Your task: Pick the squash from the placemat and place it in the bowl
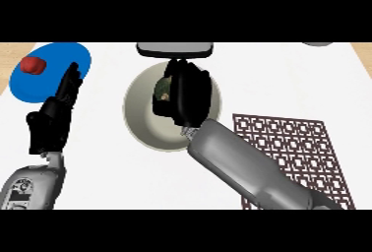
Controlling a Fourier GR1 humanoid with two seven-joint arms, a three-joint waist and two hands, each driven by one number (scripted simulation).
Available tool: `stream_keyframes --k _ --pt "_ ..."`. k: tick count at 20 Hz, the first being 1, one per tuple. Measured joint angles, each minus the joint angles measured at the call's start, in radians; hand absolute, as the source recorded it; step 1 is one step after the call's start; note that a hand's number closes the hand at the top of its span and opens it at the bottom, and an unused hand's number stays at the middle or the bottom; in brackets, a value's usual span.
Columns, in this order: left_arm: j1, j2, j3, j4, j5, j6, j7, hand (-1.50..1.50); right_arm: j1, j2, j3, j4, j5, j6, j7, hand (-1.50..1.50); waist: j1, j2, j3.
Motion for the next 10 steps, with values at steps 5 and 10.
stream_keyframes --k 5,10 --pt "-0.006 -0.010 -0.008 -0.002 -0.008 0.001 0.001 0.00 -0.021 0.001 -0.060 0.165 -0.115 -0.089 -0.083 -1.50 0.011 0.006 0.001" --pt "-0.014 -0.023 -0.012 0.025 -0.017 0.008 -0.029 0.00 -0.012 0.003 -0.137 0.249 -0.333 -0.141 -0.267 -1.50 0.023 0.014 0.001"
